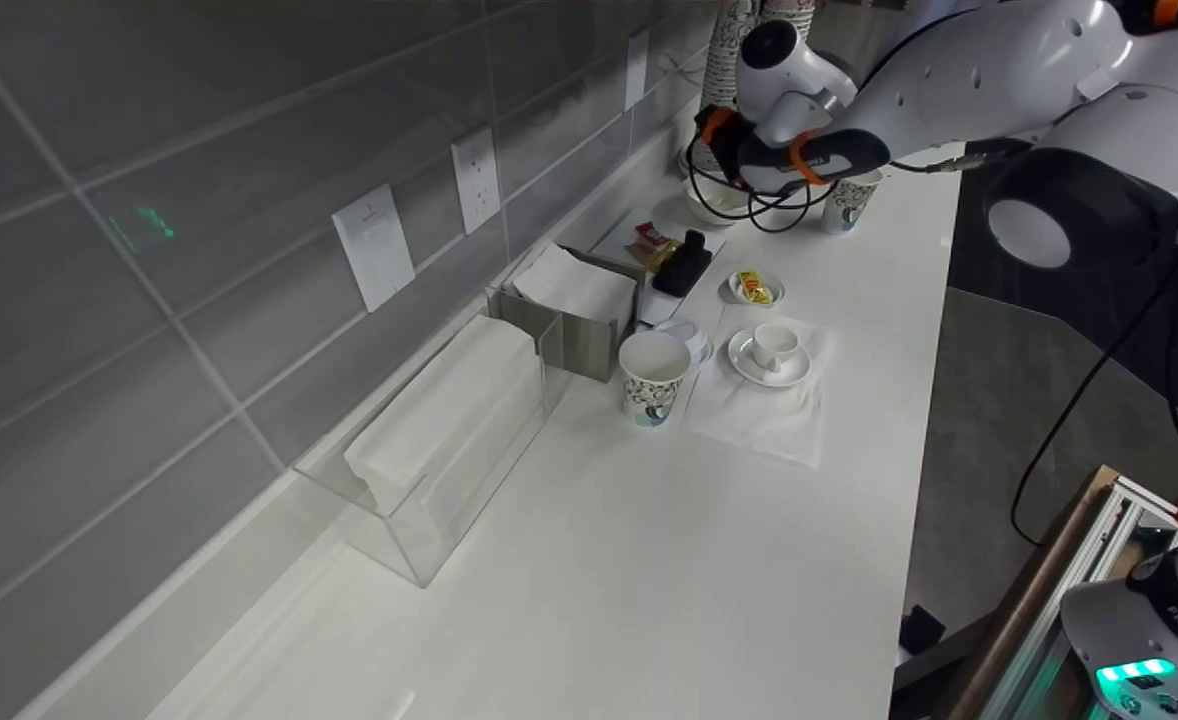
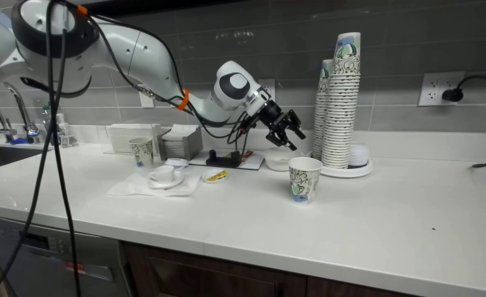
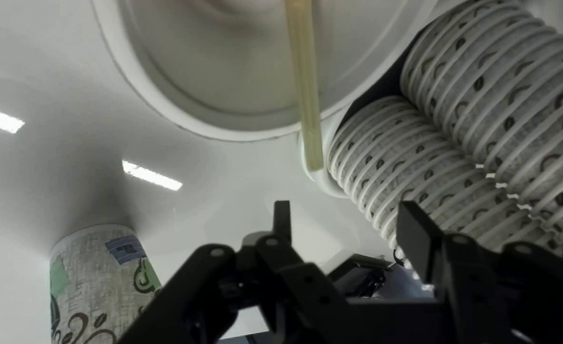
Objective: Move the spoon to the white bowl
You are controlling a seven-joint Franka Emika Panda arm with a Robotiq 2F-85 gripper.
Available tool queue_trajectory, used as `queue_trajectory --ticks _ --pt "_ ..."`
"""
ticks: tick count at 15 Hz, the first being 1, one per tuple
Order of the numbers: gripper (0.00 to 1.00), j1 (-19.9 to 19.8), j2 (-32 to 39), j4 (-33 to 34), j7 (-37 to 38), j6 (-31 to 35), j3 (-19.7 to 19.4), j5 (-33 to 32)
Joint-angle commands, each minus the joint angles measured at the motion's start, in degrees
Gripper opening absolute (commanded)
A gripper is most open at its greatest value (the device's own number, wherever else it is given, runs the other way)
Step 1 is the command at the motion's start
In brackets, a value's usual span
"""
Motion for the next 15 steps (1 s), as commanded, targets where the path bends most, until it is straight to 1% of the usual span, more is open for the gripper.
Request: queue_trajectory --ticks 1,2,3,4,6,8,11,15 --pt "0.93 -0.62 -2.22 0.00 -3.33 -1.71 3.11 -3.45" --pt "1.00 0.17 -2.92 -0.63 -4.75 -2.81 2.82 -4.95" --pt "1.00 0.20 -4.92 -1.97 -8.42 -3.55 4.08 -5.86" --pt "1.00 0.57 -6.19 -2.76 -10.62 -4.61 4.39 -7.04" --pt "1.00 1.03 -9.62 -4.31 -16.28 -9.19 5.47 -9.39" --pt "1.00 0.03 -13.81 -6.34 -22.95 -12.69 8.28 -10.70" --pt "1.00 -1.95 -21.20 -13.03 -31.78 -10.72 13.06 -11.55" --pt "1.00 -6.03 -30.57 -23.89 -42.90 -8.20 19.28 -9.99"
